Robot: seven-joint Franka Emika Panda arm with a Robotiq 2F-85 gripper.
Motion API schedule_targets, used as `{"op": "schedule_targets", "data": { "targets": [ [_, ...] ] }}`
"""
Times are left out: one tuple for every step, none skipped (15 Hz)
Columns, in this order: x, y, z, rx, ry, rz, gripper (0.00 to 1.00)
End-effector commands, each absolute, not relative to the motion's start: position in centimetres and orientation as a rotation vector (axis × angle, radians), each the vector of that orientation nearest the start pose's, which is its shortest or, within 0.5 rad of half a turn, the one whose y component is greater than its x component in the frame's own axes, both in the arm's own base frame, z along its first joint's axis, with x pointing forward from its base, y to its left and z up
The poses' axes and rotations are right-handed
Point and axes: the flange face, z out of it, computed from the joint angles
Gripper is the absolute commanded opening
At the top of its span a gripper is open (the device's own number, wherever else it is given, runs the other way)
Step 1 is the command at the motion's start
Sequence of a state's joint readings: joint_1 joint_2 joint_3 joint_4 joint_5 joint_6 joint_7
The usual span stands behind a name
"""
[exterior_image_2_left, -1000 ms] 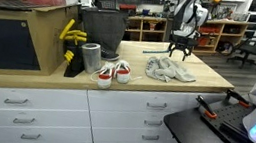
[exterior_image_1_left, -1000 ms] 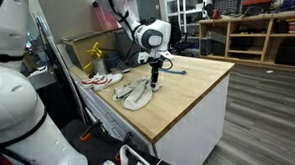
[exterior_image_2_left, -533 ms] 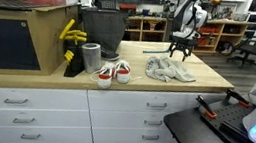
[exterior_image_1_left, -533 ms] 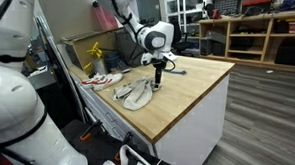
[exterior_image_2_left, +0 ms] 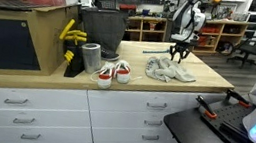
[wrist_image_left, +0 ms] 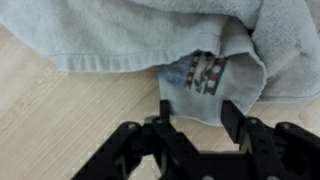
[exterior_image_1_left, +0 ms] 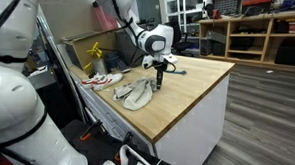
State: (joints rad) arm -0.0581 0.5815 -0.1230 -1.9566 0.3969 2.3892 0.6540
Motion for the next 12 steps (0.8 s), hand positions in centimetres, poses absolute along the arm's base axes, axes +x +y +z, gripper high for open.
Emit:
{"op": "schedule_targets", "data": {
  "targets": [
    [59.9, -9.9, 16.9, -2.516, 1.608, 0.203, 0.27],
    [59.8, -9.9, 17.0, -2.515, 1.604, 0.191, 0.19],
    [59.8, -10.0, 17.2, -2.511, 1.599, 0.18, 0.12],
    [59.7, -10.2, 17.5, -2.508, 1.595, 0.166, 0.04],
    [59.5, -10.5, 17.7, -2.505, 1.591, 0.155, 0.01],
    [59.3, -10.8, 18.0, -2.503, 1.586, 0.145, 0.0],
    [59.1, -11.0, 18.2, -2.501, 1.582, 0.133, 0.0],
    [58.7, -11.5, 18.6, -2.498, 1.571, 0.122, 0.0],
    [58.3, -11.9, 18.8, -2.499, 1.556, 0.117, 0.0],
    [57.9, -12.2, 19.0, -2.502, 1.534, 0.112, 0.0],
    [57.5, -12.7, 19.2, -2.499, 1.514, 0.106, 0.0],
    [57.0, -13.1, 19.5, -2.496, 1.496, 0.101, 0.0]
  ]
}}
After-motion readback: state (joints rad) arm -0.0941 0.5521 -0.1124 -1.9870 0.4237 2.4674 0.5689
